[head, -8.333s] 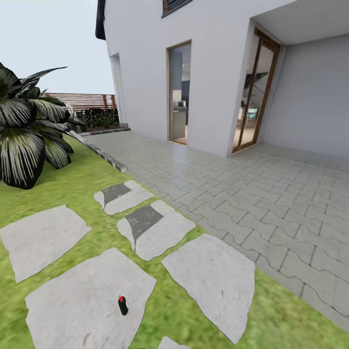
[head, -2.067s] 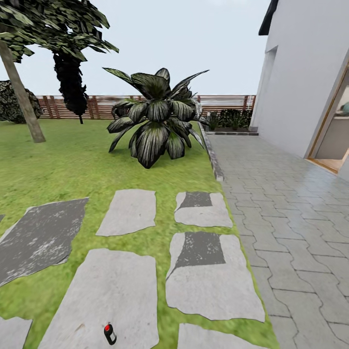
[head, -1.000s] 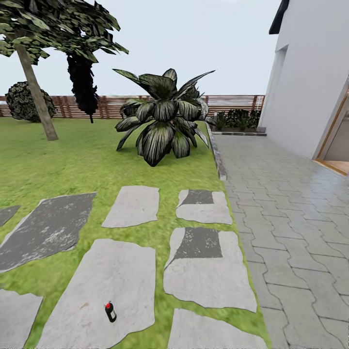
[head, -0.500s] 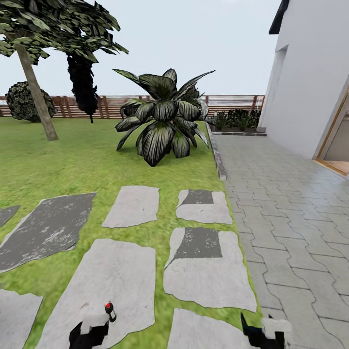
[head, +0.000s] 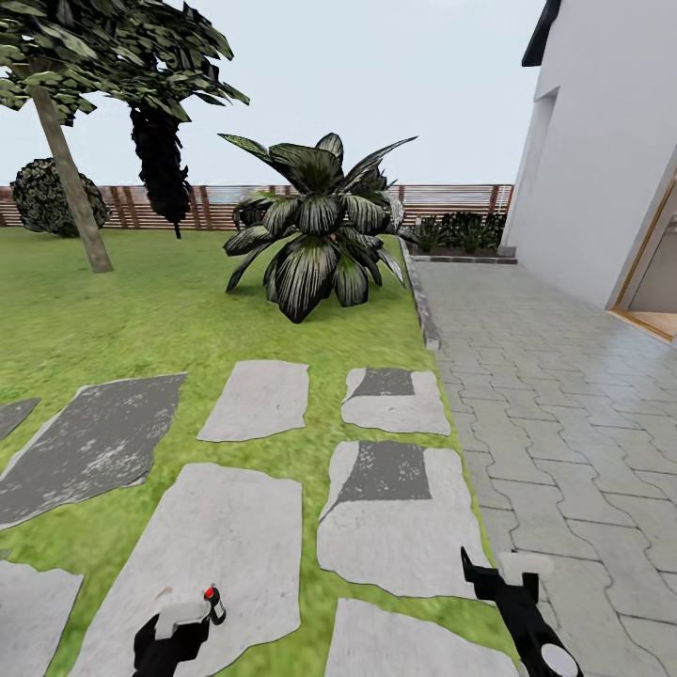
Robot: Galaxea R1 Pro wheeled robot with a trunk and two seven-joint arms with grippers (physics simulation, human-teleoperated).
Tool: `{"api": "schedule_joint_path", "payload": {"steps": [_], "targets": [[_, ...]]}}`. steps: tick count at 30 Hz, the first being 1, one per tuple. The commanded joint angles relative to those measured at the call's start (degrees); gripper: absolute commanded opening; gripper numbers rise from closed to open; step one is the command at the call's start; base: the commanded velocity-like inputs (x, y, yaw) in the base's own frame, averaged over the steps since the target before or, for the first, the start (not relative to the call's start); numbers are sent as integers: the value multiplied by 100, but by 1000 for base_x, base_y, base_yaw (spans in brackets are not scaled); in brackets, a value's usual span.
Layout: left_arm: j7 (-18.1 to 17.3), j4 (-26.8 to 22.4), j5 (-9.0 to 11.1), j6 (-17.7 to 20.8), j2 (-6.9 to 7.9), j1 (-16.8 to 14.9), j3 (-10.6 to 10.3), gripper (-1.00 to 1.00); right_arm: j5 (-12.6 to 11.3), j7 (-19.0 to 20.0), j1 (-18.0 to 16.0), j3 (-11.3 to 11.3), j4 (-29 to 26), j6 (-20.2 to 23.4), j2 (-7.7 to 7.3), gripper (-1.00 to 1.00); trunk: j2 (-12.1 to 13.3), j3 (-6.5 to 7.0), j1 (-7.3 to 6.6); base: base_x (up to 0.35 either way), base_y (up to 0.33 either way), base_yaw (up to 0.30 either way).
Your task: Pick up the pesticide atomizer in the garden and spray insectifuge to fully cover both potted plants in the garden.
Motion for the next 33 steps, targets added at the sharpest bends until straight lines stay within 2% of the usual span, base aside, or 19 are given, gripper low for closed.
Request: {"api": "schedule_joint_path", "payload": {"steps": [1,10,15,18,33], "targets": [[2,12,-4,-19,0,-4,2,100,6,1,-3,2,5,-15,-1,100,-2,-5,-1,0,0,0],[-70,32,-22,-19,22,-4,-17,100,6,10,-4,8,8,-13,-10,100,-363,-167,196,0,0,0],[-418,38,18,-26,210,-4,-1,100,5,7,-4,9,8,-13,-3,100,-563,-258,306,0,0,0],[-501,40,22,-27,251,-4,28,100,5,5,-4,0,8,-13,-2,100,-684,-325,372,0,0,0],[-499,41,-16,-33,267,-4,10,100,5,1,-3,2,15,-13,-2,100,-1285,-725,702,0,0,0]]}}
